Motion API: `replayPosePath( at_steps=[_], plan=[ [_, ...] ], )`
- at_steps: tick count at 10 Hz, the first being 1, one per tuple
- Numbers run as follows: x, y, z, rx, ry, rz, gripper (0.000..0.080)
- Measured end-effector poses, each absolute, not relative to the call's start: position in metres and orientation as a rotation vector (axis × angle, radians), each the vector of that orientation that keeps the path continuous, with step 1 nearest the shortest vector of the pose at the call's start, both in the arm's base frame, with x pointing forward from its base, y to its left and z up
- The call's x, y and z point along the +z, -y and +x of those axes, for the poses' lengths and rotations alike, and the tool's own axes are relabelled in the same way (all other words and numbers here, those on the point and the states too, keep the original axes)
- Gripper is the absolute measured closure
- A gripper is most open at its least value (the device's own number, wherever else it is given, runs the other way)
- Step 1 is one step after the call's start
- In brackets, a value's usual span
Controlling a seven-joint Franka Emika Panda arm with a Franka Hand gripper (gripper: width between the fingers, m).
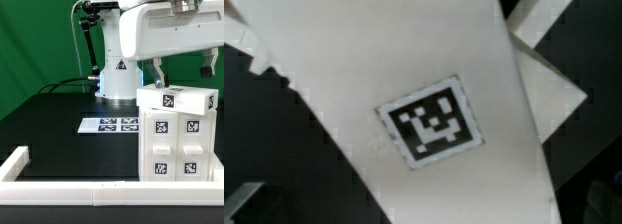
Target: Assemble cabinet
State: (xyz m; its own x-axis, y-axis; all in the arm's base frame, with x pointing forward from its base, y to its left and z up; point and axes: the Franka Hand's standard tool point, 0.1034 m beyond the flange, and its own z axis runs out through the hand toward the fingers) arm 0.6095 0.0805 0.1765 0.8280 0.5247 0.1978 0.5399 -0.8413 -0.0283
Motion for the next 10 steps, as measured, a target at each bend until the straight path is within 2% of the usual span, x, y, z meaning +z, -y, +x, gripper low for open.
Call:
replayPosePath(
  at_steps=[2, 8, 10],
  plan=[
    [0.171, -0.077, 0.607, -0.271, 0.980, -2.902, 0.0002],
    [0.150, -0.069, 0.601, -0.252, 0.955, -2.922, 0.0002],
    [0.151, -0.068, 0.602, -0.254, 0.943, -2.925, 0.0246]
  ],
)
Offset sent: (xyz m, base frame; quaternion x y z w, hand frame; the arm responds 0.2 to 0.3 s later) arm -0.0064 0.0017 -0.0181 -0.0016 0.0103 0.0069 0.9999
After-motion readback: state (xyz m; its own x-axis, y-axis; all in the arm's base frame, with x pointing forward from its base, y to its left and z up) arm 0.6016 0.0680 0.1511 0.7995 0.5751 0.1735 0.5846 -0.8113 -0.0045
